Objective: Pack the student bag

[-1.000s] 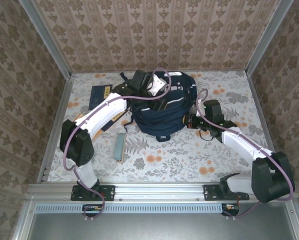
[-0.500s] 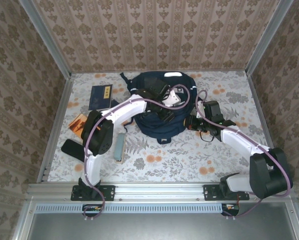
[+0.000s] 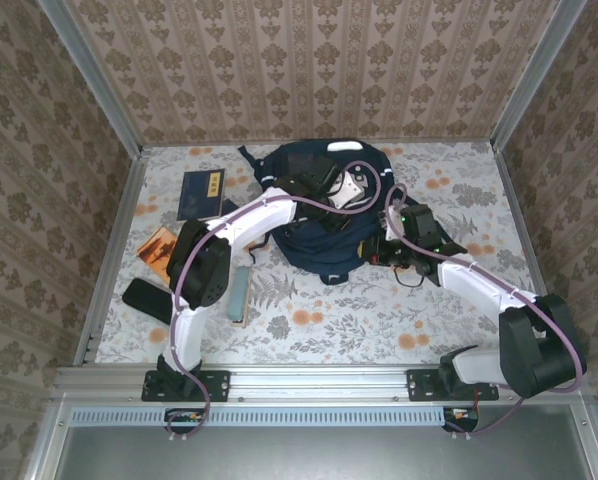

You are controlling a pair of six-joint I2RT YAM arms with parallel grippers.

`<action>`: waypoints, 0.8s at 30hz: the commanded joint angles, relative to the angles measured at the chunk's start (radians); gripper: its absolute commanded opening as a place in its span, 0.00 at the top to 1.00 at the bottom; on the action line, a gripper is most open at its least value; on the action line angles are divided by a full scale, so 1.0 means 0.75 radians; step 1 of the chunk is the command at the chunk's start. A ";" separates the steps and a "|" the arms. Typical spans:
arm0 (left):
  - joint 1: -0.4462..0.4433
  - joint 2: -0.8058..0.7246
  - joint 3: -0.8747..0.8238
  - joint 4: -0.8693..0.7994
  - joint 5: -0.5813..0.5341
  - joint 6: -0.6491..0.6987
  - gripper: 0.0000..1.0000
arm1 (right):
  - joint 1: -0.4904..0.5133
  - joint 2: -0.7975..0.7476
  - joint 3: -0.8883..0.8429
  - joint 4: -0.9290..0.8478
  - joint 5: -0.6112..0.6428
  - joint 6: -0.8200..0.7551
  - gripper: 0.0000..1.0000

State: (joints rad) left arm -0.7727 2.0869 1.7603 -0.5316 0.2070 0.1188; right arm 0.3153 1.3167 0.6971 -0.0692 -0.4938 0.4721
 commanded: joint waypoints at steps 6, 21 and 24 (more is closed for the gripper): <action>0.041 -0.099 -0.097 0.262 0.004 -0.234 0.86 | 0.171 0.025 -0.060 0.281 -0.086 0.246 1.00; 0.106 -0.393 -0.273 0.138 -0.098 -0.551 0.37 | -0.153 -0.307 -0.093 -0.098 0.280 0.563 0.28; 0.110 -0.501 -0.371 0.128 -0.140 -0.636 0.32 | -0.180 -0.257 -0.035 -0.178 0.274 0.635 0.26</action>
State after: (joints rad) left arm -0.6983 1.7760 1.5322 -0.4126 0.1513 -0.2626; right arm 0.1913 1.0985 0.6300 -0.0948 -0.3260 0.8547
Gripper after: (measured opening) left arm 0.675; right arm 0.741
